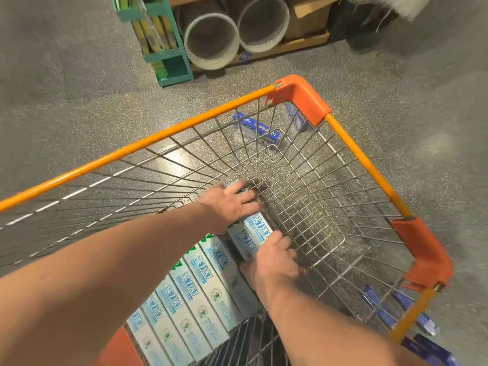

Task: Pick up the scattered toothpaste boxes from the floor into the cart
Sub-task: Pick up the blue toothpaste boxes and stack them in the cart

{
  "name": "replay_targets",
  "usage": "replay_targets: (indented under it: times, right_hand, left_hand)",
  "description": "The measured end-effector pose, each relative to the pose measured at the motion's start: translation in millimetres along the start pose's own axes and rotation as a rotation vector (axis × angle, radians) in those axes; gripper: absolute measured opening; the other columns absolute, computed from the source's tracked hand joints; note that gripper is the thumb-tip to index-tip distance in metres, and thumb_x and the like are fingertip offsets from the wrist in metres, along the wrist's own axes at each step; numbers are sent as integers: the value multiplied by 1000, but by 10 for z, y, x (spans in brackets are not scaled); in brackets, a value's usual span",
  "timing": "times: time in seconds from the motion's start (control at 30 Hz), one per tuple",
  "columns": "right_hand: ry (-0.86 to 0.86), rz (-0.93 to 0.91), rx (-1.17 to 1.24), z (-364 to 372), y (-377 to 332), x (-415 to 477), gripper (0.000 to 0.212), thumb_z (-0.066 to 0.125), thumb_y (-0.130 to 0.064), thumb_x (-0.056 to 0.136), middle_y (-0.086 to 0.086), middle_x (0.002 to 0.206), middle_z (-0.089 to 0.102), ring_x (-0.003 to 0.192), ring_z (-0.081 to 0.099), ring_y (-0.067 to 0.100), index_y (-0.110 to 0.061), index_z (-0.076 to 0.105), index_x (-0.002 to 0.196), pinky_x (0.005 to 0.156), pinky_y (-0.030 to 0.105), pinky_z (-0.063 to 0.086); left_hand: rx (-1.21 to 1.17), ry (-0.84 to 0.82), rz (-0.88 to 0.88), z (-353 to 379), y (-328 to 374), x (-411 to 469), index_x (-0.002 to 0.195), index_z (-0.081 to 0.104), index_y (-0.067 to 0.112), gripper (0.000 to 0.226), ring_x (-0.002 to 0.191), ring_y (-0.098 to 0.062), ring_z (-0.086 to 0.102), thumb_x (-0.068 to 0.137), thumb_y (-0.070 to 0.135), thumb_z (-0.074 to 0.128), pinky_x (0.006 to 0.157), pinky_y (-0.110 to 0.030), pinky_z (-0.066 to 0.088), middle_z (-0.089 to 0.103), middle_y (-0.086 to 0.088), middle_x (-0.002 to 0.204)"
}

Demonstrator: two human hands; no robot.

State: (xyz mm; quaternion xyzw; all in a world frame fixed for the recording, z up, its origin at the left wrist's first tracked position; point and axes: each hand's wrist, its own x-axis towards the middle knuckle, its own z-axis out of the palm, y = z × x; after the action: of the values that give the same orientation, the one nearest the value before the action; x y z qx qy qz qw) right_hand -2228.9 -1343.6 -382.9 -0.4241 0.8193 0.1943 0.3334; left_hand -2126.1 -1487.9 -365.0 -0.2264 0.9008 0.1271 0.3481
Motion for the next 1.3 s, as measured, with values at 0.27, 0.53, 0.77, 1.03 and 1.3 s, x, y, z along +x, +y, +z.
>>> replay_targets:
  times: [0.27,0.53,0.77,1.03,1.3]
  right_hand:
    - [-153,-61,-43,-98,5,-7,75,70,-47,90,12,114,44,100,57,26,-16,16,132,79,44,59]
    - [-246,-70,63,-191,46,-106,70,60,-45,96,0,90,50,76,51,17,-16,17,143,80,40,57]
    - [-278,28,179,-335,37,-154,78,61,-40,94,1,98,63,88,65,24,-21,12,151,79,45,60]
    - [-225,-16,119,-321,6,-153,70,55,-31,100,3,84,48,81,54,22,-8,11,150,80,40,52]
    - [-133,-41,181,-567,37,-179,67,64,-60,88,4,113,57,98,62,30,-20,32,131,84,44,54]
  left_hand:
    - [-324,-67,-147,-43,-93,-106,153,9,58,122,155,-35,-13,56,77,80,117,-58,33,-24,-1,166]
    - [-627,-70,-276,31,-76,-138,154,23,48,117,118,-23,51,60,55,92,94,-36,54,29,-7,151]
    - [-628,-76,-213,-10,-31,-142,155,27,41,105,103,-16,57,71,46,90,76,-24,51,45,-4,140]
    - [-672,-21,-259,-66,25,-163,156,32,35,79,119,-22,55,89,58,67,95,-34,49,43,-6,144]
    - [-463,11,-349,-313,138,-305,161,18,36,97,145,-34,38,83,76,59,111,-45,46,12,-11,168]
